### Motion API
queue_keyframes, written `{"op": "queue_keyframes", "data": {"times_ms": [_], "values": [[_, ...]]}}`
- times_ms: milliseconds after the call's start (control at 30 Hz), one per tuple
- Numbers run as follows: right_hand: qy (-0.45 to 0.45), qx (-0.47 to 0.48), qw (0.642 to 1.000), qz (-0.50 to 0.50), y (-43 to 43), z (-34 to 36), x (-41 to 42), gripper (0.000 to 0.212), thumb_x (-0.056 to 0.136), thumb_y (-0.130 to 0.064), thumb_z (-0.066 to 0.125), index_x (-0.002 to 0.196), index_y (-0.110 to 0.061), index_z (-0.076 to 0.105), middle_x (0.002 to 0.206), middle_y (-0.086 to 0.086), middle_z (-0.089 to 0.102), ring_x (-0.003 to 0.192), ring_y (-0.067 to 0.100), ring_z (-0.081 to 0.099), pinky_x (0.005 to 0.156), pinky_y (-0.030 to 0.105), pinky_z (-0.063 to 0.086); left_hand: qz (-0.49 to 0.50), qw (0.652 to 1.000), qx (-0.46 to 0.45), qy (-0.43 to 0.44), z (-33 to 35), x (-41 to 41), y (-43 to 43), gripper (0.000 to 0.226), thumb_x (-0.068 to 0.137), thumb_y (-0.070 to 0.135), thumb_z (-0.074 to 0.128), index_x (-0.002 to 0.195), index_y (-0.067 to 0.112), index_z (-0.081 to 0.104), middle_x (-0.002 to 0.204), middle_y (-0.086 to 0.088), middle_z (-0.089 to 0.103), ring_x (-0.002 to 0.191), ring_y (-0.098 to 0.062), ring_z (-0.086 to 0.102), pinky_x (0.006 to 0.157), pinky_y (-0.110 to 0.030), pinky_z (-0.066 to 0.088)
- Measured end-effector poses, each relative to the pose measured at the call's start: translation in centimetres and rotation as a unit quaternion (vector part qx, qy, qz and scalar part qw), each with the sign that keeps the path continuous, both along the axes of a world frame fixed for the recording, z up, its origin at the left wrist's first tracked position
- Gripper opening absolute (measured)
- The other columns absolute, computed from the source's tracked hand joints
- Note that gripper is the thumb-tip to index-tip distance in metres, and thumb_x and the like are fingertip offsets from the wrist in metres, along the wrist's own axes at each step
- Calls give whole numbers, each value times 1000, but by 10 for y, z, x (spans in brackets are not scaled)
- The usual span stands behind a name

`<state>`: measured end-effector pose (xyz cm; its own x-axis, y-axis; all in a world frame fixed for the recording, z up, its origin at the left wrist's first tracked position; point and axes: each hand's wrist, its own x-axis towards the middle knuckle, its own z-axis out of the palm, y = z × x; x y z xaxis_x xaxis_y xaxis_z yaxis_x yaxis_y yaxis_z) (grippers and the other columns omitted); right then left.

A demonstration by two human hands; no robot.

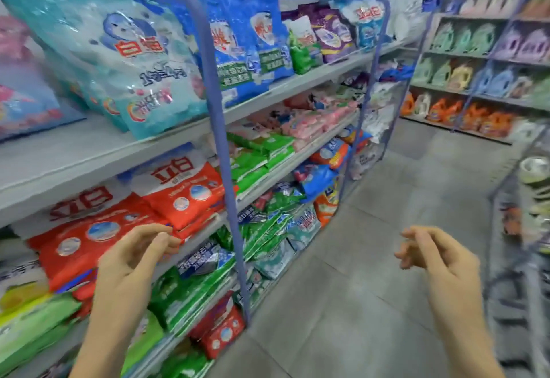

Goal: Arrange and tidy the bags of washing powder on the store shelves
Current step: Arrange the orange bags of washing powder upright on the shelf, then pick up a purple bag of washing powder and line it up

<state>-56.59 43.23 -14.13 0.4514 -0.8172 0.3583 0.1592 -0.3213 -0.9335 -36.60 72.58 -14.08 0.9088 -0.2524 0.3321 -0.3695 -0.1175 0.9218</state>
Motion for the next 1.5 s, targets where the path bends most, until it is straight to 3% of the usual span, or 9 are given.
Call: {"op": "queue_keyframes", "data": {"times_ms": [433,767,1000,1233,1400,1500], "values": [[24,62,988,-138,-208,-35,-48,30,98,-10,41,77,-12,63,60,3,65,52,11,57,50,16,48,-137,989,2,57,-24,33,-282,16,92,12,54,86,19,67,79,-3,74,70,-7,68,66,-11,53],[31,46,976,-211,-420,-28,29,31,99,-11,40,79,-12,63,61,0,65,52,9,57,49,13,47,-183,979,-27,89,-24,133,-518,17,93,8,53,86,16,67,77,-2,74,68,-10,68,65,-14,54],[6,82,965,-249,-544,-30,62,30,98,-10,40,78,-8,62,57,-1,64,51,6,58,50,13,48,-245,966,3,86,-16,184,-681,17,93,8,52,85,15,66,74,-1,73,66,-10,67,63,-16,54],[9,76,973,-218,-705,-38,95,30,99,-10,40,78,-9,62,55,-2,63,50,6,57,48,13,47,-196,976,-7,92,-23,206,-816,16,94,10,51,87,12,65,77,-2,73,65,-10,67,62,-16,55],[24,65,987,-146,-836,-31,122,31,98,-10,41,77,-10,64,57,1,65,50,8,58,48,14,48,-119,987,-7,106,-23,212,-897,16,94,16,52,87,16,67,79,-3,74,70,-15,68,66,-32,54],[30,66,992,-100,-906,-28,144,31,99,-10,41,78,-9,63,58,2,65,52,8,58,49,15,48,-76,992,-12,98,-21,215,-939,17,93,17,53,85,19,67,79,-3,74,68,-12,69,63,-25,56]]}}
